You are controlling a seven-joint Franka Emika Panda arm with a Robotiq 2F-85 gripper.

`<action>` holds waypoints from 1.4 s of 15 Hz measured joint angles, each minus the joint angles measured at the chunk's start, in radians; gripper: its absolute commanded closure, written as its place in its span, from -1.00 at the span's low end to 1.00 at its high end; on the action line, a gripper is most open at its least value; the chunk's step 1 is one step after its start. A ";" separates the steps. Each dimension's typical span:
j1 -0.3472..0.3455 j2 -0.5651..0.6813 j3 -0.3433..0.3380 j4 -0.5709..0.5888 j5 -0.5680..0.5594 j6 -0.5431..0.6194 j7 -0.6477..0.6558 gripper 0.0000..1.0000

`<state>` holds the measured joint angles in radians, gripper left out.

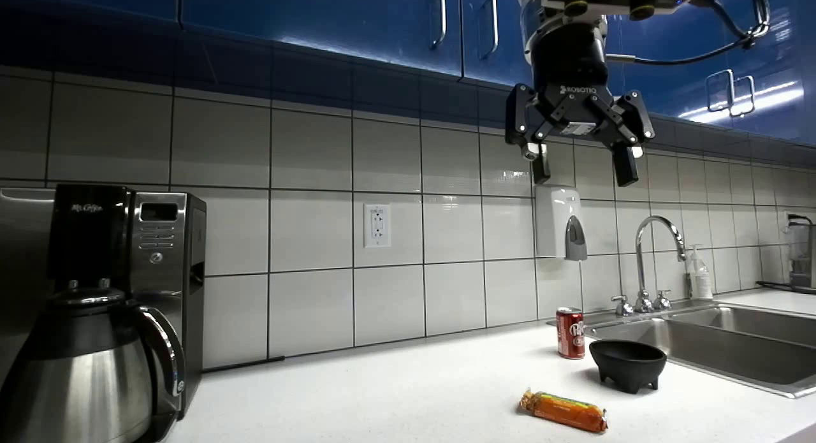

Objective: Put the orange packet in the black bowl

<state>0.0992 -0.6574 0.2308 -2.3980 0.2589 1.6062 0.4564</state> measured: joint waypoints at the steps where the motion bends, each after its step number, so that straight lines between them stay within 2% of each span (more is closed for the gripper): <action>1: 0.000 0.004 0.001 -0.007 -0.008 0.001 -0.007 -1.00; 8: 0.003 0.052 0.030 -0.054 -0.117 0.027 -0.059 -1.00; 14: 0.005 0.113 0.027 -0.088 -0.189 0.119 -0.129 -1.00; 21: 0.004 0.215 -0.044 -0.107 -0.257 0.293 -0.284 -1.00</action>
<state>0.1033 -0.4420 0.1866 -2.5046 0.0023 1.8993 0.1723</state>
